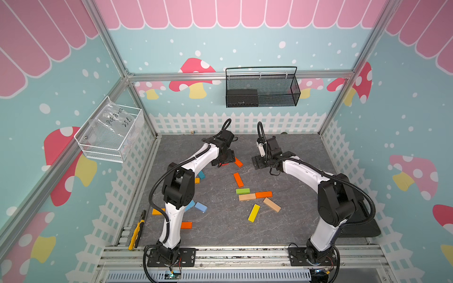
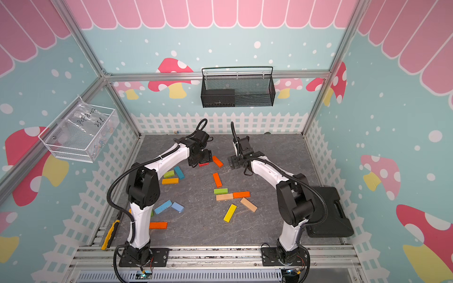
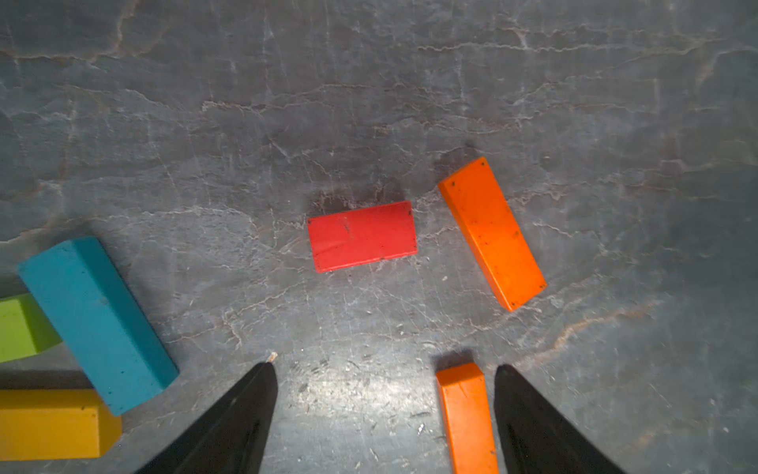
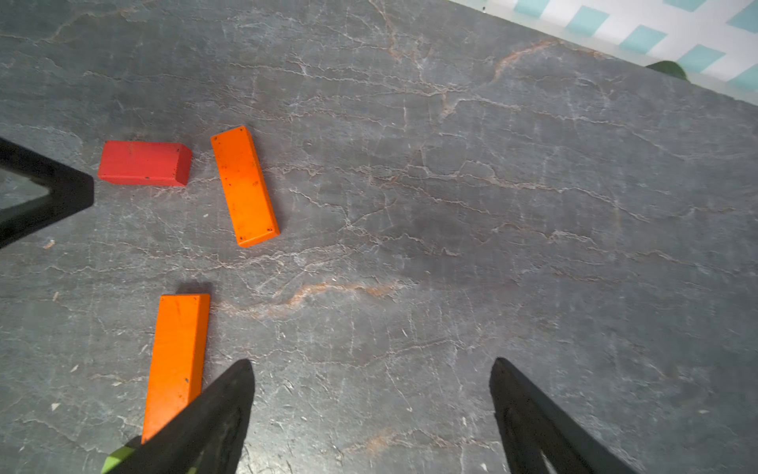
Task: Assemble a giraffe with building blocks
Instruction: Pick up the building block from the center of the board.
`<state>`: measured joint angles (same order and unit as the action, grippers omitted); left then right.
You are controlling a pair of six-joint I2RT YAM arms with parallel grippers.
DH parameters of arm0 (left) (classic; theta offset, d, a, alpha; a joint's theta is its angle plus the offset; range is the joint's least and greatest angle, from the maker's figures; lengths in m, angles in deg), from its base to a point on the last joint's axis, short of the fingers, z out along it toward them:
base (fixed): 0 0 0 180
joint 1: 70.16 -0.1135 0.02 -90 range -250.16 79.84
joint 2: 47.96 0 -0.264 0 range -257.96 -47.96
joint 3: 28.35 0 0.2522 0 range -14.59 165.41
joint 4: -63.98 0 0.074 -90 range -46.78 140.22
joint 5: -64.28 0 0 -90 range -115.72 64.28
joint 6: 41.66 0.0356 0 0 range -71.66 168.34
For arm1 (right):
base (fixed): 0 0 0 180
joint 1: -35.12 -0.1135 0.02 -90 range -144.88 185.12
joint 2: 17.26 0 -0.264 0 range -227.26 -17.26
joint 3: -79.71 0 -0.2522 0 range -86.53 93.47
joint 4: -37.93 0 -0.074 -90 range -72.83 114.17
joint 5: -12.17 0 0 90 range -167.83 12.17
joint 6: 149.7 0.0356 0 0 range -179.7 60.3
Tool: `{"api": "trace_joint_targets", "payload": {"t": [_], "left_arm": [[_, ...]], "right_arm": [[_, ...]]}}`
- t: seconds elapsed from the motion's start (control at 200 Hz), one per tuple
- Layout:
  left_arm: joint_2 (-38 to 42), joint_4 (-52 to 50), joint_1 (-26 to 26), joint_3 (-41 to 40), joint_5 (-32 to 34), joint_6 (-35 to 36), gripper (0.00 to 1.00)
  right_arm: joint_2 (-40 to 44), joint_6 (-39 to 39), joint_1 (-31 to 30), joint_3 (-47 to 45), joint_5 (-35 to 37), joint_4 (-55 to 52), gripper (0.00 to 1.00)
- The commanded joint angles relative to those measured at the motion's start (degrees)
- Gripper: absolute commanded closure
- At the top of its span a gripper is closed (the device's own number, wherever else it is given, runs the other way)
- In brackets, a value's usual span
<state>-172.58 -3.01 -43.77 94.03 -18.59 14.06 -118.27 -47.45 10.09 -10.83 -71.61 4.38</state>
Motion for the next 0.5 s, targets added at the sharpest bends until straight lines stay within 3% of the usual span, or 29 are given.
{"api": "trace_joint_targets", "payload": {"t": [0.0,0.495], "left_arm": [[-3.17,-5.15,0.15,4.67,4.99,-0.18,0.13],[-15.56,-9.43,-1.17,17.65,2.62,0.7,0.08]], "right_arm": [[3.96,-1.0,1.35,-2.25,1.56,-0.78,0.08],[12.97,-0.54,5.0,-11.38,-4.38,5.0,0.09]]}}
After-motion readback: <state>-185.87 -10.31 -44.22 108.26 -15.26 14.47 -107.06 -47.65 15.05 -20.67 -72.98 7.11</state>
